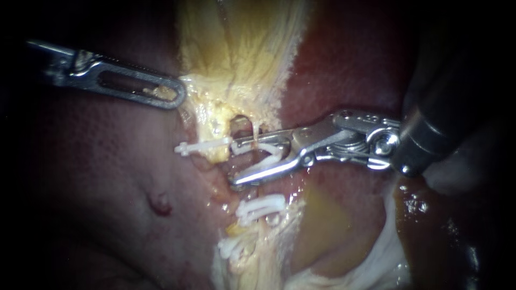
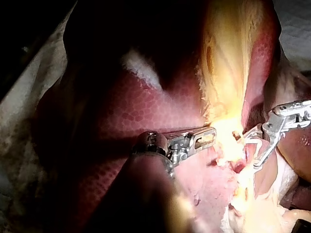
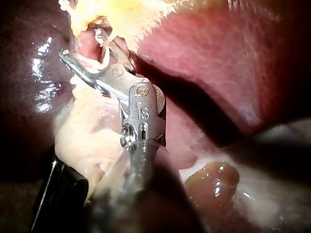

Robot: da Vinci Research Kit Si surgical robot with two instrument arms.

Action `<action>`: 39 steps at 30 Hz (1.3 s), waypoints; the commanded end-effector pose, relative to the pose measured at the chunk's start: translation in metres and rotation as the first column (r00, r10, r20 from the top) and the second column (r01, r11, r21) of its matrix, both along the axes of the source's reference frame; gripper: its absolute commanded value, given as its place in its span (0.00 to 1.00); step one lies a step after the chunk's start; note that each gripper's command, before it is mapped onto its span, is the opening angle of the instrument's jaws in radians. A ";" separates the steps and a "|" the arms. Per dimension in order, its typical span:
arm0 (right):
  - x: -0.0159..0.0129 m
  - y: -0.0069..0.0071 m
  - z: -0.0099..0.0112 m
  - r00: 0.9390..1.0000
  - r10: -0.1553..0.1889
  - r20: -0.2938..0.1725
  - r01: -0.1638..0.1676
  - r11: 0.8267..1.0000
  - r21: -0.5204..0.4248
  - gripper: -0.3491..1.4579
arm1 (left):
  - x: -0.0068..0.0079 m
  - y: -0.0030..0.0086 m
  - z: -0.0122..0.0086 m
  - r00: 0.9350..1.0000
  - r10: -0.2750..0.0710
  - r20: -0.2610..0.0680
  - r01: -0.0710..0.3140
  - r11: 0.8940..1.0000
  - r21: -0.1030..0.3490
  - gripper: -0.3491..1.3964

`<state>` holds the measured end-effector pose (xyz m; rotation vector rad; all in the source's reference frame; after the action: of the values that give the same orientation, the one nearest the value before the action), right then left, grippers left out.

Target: Clipping third clip right tube

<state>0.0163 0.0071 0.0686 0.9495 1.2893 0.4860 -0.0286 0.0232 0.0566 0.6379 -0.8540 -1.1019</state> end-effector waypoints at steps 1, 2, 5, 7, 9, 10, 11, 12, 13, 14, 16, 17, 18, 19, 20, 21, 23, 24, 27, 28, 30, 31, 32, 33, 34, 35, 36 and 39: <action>-0.0001 0.0000 -0.0003 1.000 0.000 -0.007 0.000 1.000 0.009 0.47 | 0.0001 0.0000 0.0000 1.000 0.001 0.001 -0.001 1.000 0.000 0.00; -0.0002 -0.0001 -0.0004 1.000 -0.001 -0.010 0.001 1.000 0.016 0.47 | 0.0001 0.0000 0.0001 1.000 0.001 0.001 -0.001 1.000 0.000 0.00; -0.0004 -0.0003 -0.0011 0.999 -0.007 -0.043 0.009 0.999 0.035 0.47 | 0.0002 0.0000 0.0001 1.000 0.001 0.001 -0.001 1.000 0.000 0.00; -0.0005 -0.0004 -0.0017 0.997 -0.014 -0.075 0.017 0.999 0.046 0.47 | 0.0002 0.0001 0.0001 1.000 0.001 0.001 -0.001 1.000 0.000 0.00; -0.0004 -0.0005 -0.0025 0.995 -0.021 -0.100 0.026 0.998 0.056 0.47 | 0.0003 0.0001 0.0002 1.000 0.001 0.001 -0.001 1.000 0.000 0.00; -0.0004 -0.0006 -0.0030 0.993 -0.024 -0.117 0.031 0.998 0.059 0.47 | 0.0003 0.0001 0.0002 1.000 0.001 0.001 -0.001 1.000 0.000 0.00; -0.0003 -0.0007 -0.0034 0.992 -0.027 -0.127 0.035 0.998 0.061 0.47 | 0.0003 0.0001 0.0002 1.000 0.001 0.001 -0.001 1.000 0.000 0.00; -0.0002 -0.0008 -0.0039 0.990 -0.029 -0.135 0.037 0.997 0.063 0.47 | 0.0003 0.0001 0.0002 1.000 0.001 0.001 -0.001 1.000 0.000 0.00; -0.0001 -0.0009 -0.0043 0.989 -0.032 -0.141 0.041 0.997 0.065 0.47 | 0.0003 0.0001 0.0002 1.000 0.001 0.001 -0.001 1.000 0.000 0.00; 0.0001 -0.0009 -0.0047 0.988 -0.034 -0.151 0.045 0.997 0.067 0.47 | 0.0002 0.0001 0.0002 1.000 0.001 0.001 -0.001 1.000 0.000 0.00; 0.0002 -0.0010 -0.0052 0.986 -0.041 -0.163 0.053 0.996 0.069 0.47 | 0.0002 0.0001 0.0002 1.000 0.001 0.001 -0.001 1.000 0.000 0.00; 0.0002 -0.0010 -0.0053 0.986 -0.042 -0.164 0.054 0.996 0.068 0.46 | 0.0002 0.0001 0.0002 1.000 0.001 0.001 -0.001 1.000 0.000 0.00; 0.0003 -0.0009 -0.0053 0.986 -0.039 -0.162 0.051 0.996 0.068 0.46 | 0.0002 0.0001 0.0002 1.000 0.001 0.001 -0.001 1.000 0.000 0.00; 0.0003 -0.0009 -0.0052 0.986 -0.039 -0.162 0.050 0.996 0.068 0.46 | 0.0002 0.0001 0.0002 1.000 0.001 0.001 -0.001 1.000 0.000 0.00; 0.0002 -0.0008 -0.0051 0.986 -0.038 -0.161 0.049 0.996 0.068 0.46 | 0.0002 0.0001 0.0002 1.000 0.001 0.001 -0.001 1.000 0.000 0.00; 0.0002 -0.0007 -0.0049 0.986 -0.037 -0.160 0.048 0.997 0.068 0.46 | 0.0002 0.0001 0.0002 1.000 0.001 0.001 -0.001 1.000 0.000 0.00; 0.0001 -0.0005 -0.0046 0.987 -0.031 -0.156 0.042 0.997 0.068 0.46 | 0.0002 0.0001 0.0002 1.000 0.001 0.001 -0.001 1.000 0.000 0.00; 0.0000 -0.0004 -0.0044 0.988 -0.028 -0.155 0.039 0.997 0.068 0.46 | 0.0002 0.0001 0.0002 1.000 0.001 0.001 -0.001 1.000 0.000 0.00; -0.0001 -0.0001 -0.0039 0.989 -0.015 -0.144 0.025 0.997 0.073 0.45 | 0.0002 0.0001 0.0002 1.000 0.001 0.001 -0.001 1.000 0.000 0.00; -0.0002 0.0000 -0.0038 0.990 -0.014 -0.144 0.025 0.997 0.073 0.45 | 0.0002 0.0001 0.0002 1.000 0.001 0.001 -0.001 1.000 0.000 0.00; -0.0004 0.0001 -0.0035 0.990 -0.014 -0.143 0.024 0.997 0.073 0.43 | 0.0002 0.0001 0.0002 1.000 0.001 0.001 -0.001 1.000 0.000 0.00; -0.0006 0.0001 -0.0034 0.990 -0.014 -0.144 0.025 0.997 0.073 0.42 | 0.0002 0.0001 0.0002 1.000 0.001 0.001 -0.001 1.000 0.000 0.00; -0.0008 0.0002 -0.0034 0.989 -0.015 -0.144 0.026 0.997 0.073 0.40 | 0.0002 0.0001 0.0002 1.000 0.001 0.001 -0.001 1.000 0.000 0.00; -0.0009 0.0002 -0.0033 0.989 -0.016 -0.145 0.027 0.997 0.073 0.38 | 0.0002 0.0001 0.0003 1.000 0.001 0.001 -0.001 1.000 0.000 0.00; -0.0011 0.0002 -0.0033 0.989 -0.016 -0.145 0.027 0.997 0.073 0.36 | 0.0002 0.0001 0.0003 1.000 0.001 0.001 -0.001 1.000 0.000 0.00; -0.0012 0.0002 -0.0033 0.989 -0.017 -0.145 0.028 0.997 0.073 0.33 | 0.0002 0.0001 0.0003 1.000 0.001 0.001 -0.001 1.000 0.000 0.00; -0.0013 0.0002 -0.0033 0.989 -0.018 -0.146 0.029 0.997 0.073 0.31 | 0.0002 0.0001 0.0003 1.000 0.001 0.001 -0.001 1.000 0.000 0.00; -0.0014 0.0002 -0.0033 0.989 -0.018 -0.146 0.029 0.997 0.073 0.24 | 0.0002 0.0001 0.0003 1.000 0.001 0.001 -0.001 1.000 0.000 0.00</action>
<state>0.0148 0.0073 0.0654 1.0772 1.3965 0.4569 -0.0284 0.0233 0.0568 0.6396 -0.8549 -1.1003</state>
